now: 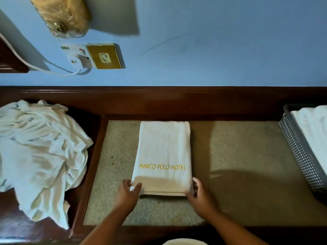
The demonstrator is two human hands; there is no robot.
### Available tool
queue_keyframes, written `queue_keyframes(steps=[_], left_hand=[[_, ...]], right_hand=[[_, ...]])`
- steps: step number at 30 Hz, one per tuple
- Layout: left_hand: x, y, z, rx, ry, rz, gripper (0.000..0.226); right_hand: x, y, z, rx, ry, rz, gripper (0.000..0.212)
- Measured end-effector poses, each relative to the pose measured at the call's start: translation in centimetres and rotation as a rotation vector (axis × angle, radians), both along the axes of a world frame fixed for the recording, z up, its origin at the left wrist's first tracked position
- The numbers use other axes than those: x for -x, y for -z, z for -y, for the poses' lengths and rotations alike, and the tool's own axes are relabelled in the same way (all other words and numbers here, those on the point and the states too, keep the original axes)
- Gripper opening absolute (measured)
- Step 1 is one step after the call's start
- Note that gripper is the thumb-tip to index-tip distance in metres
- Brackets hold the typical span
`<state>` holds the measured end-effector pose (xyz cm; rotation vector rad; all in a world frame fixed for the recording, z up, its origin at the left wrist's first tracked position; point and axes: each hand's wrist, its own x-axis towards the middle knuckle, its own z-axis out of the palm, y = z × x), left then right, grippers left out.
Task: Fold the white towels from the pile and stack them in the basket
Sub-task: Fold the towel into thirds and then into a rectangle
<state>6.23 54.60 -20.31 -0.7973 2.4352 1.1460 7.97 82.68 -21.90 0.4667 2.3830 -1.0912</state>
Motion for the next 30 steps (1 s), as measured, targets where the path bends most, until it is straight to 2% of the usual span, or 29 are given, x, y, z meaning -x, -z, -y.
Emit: queue_keyframes(steps=[1, 4, 7, 9, 11, 15, 17, 19, 21, 23, 25, 27, 30], left_hand=[[0.6, -0.1, -0.2, -0.006, -0.028, 0.034, 0.054], [2.5, 0.5, -0.4, -0.031, -0.082, 0.121, 0.059], [3.5, 0.8, -0.1, -0.055, -0.041, 0.218, 0.059], [3.8, -0.4, -0.2, -0.120, 0.009, 0.239, 0.051], [3.6, -1.2, 0.1, -0.198, 0.052, 0.248, 0.030], [2.8, -1.8, 1.3, -0.263, 0.136, 0.189, 0.011], [2.4, -1.7, 2.2, -0.263, 0.157, 0.221, 0.014], [1.7, -1.5, 2.6, -0.259, 0.244, 0.336, 0.015], [1.4, -1.1, 2.4, -0.089, 0.359, 0.359, 0.011], [1.6, -1.1, 1.6, 0.234, 0.374, 0.289, 0.008], [2.3, -1.4, 0.3, 0.452, 0.346, 0.149, 0.049], [2.7, -1.7, -1.0, 0.454, 0.434, -0.015, 0.074], [2.9, -1.1, -2.2, 0.439, 0.816, -0.164, 0.082]], right_hand=[[0.8, -0.2, 0.4, 0.037, 0.088, 0.031, 0.094], [2.9, -1.2, 1.6, 0.090, 0.229, 0.184, 0.060], [3.5, -0.8, 2.0, 0.108, 0.255, 0.262, 0.058], [3.5, -0.7, 2.1, 0.087, 0.240, 0.282, 0.057], [3.5, -0.5, 1.7, 0.083, 0.225, 0.285, 0.054], [3.4, -0.8, 0.7, 0.106, 0.156, 0.269, 0.032], [3.3, -1.2, 0.0, 0.157, 0.095, 0.261, 0.022], [3.0, -1.6, -0.6, 0.189, 0.059, 0.316, 0.020], [2.5, -1.5, -1.1, 0.112, -0.006, 0.365, 0.021], [2.0, -1.0, -1.0, -0.079, -0.027, 0.261, 0.030], [1.6, -0.6, -0.3, -0.180, 0.005, -0.062, 0.028], [1.7, -1.1, 1.0, -0.219, -0.072, -0.381, 0.029], [2.9, -1.9, 2.5, -0.265, -0.458, -0.642, 0.046]])
